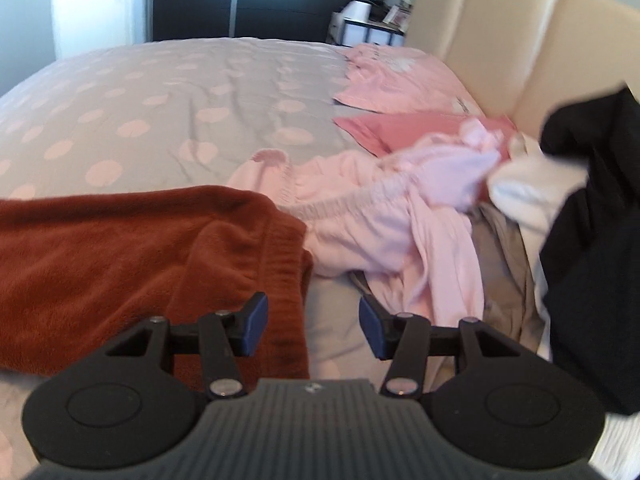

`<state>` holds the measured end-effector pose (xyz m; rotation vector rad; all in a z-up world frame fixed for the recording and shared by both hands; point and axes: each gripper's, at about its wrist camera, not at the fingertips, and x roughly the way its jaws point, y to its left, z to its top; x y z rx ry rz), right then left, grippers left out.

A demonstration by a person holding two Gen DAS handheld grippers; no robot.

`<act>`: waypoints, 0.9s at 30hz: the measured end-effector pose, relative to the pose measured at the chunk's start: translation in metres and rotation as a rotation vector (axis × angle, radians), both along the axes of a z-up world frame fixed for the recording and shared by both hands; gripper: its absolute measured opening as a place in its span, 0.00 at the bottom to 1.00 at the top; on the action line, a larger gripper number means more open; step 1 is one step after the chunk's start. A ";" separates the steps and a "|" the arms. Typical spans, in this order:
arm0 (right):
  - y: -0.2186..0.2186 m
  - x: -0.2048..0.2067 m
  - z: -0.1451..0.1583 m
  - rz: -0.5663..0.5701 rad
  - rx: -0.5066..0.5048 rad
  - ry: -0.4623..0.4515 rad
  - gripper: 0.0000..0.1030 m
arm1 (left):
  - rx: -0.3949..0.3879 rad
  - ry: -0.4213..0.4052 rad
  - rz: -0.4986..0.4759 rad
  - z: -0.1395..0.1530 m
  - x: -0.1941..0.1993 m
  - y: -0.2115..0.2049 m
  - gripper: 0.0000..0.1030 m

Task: Fold clothes

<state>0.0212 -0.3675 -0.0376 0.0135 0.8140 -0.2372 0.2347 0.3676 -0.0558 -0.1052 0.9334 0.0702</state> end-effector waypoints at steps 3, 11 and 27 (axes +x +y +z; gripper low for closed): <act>-0.018 -0.007 -0.015 -0.080 0.146 -0.011 0.53 | 0.022 0.044 0.009 -0.014 0.009 -0.009 0.64; -0.054 -0.005 -0.075 -0.302 0.640 0.010 0.62 | 0.036 0.055 0.028 -0.022 0.011 -0.018 0.65; -0.014 0.020 -0.044 -0.115 0.148 0.060 0.28 | 0.049 0.074 0.012 -0.023 0.009 -0.021 0.64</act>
